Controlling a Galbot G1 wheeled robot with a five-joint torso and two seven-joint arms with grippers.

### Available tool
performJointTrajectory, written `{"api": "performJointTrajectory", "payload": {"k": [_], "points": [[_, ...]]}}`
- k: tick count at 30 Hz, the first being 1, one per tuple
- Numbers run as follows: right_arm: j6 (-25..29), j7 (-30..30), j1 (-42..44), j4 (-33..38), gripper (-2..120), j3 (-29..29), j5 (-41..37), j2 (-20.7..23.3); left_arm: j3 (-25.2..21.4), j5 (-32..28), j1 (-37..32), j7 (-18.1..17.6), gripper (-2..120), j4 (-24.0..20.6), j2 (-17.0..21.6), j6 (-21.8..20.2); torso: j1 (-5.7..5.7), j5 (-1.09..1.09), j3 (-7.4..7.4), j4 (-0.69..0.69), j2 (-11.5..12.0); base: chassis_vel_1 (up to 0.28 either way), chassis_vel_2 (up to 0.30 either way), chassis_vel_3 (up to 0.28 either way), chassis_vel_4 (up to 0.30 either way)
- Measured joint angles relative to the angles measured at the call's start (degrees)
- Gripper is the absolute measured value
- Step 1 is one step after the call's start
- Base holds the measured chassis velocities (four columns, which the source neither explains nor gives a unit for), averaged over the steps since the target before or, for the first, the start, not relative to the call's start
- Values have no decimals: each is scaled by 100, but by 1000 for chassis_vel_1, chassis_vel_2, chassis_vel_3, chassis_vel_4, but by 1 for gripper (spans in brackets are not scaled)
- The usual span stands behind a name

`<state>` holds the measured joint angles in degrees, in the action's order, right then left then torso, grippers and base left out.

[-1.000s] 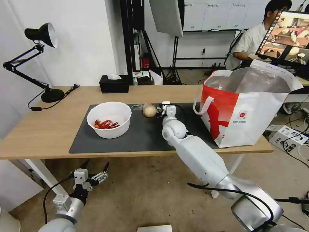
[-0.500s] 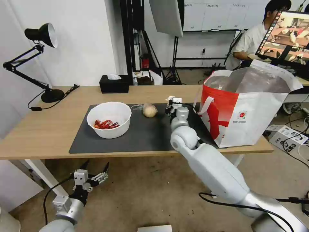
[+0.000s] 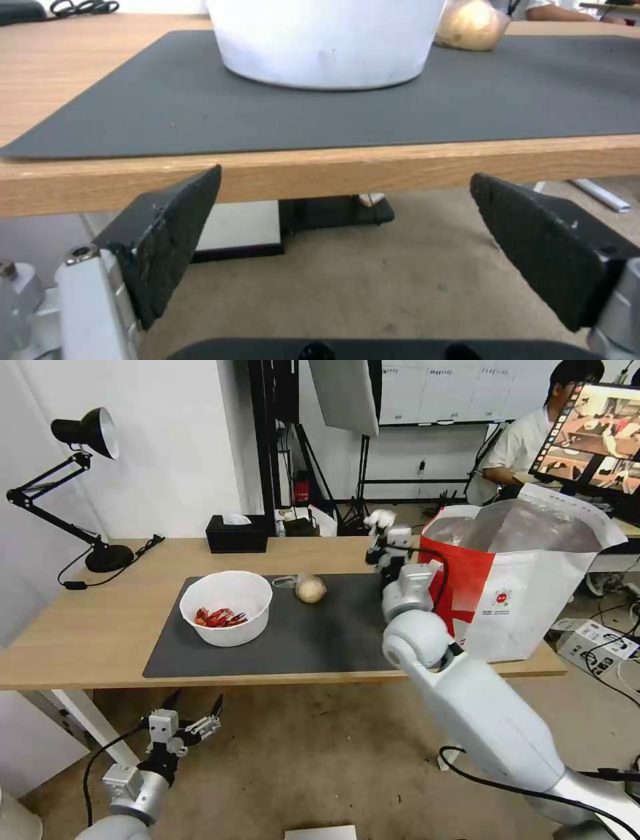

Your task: Pick up the trash from the table and place it into the takeout bag.

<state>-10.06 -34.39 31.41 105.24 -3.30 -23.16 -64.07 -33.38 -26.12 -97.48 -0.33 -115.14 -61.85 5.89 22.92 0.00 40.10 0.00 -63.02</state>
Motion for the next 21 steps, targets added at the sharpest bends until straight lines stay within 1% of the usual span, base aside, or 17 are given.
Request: {"api": "performJointTrajectory", "payload": {"k": [2,3,4,6,8,10,11,14,15,18,21], "points": [[-5,-64,-32,84,0,198,290,86,2,1,-18,-1,100,-31,-13,0,0,0,0,0,0,0,0,0,0],[-73,-194,-44,124,0,267,372,138,6,2,-28,-1,100,-49,-20,-2,0,0,0,0,0,0,0,0,0],[-73,-194,-44,124,0,267,372,138,6,2,-28,-1,100,-49,-20,-2,0,0,0,0,0,0,0,0,0],[-298,-625,-50,176,0,422,413,299,9,6,-48,-1,100,-87,-35,-9,0,0,0,0,0,0,0,0,0],[-354,-733,-45,179,0,476,402,353,9,7,-54,-2,100,-95,-37,-10,0,0,0,0,0,0,0,0,0],[-511,-1018,-9,200,0,670,179,543,7,10,-77,-2,100,-119,-39,-13,0,1,0,-1,0,0,0,0,0],[-511,-1018,-9,200,0,670,179,543,7,10,-77,-2,100,-119,-39,-13,0,1,0,-1,0,0,0,0,0],[-690,-1271,-1,283,0,787,-386,726,5,11,-92,-2,100,-140,-41,-13,0,0,0,-1,0,0,0,0,0],[-690,-1271,-1,283,0,787,-386,726,5,11,-92,-2,100,-140,-41,-13,0,0,0,-1,0,0,0,0,0],[-779,-1398,24,292,0,853,-789,909,-4,12,-108,-2,100,-178,-52,-14,0,0,0,-1,0,0,0,0,0],[-852,-1464,51,278,0,896,-945,983,-11,12,-126,-2,100,-205,-55,-16,0,1,0,0,0,0,0,0,0]]}}
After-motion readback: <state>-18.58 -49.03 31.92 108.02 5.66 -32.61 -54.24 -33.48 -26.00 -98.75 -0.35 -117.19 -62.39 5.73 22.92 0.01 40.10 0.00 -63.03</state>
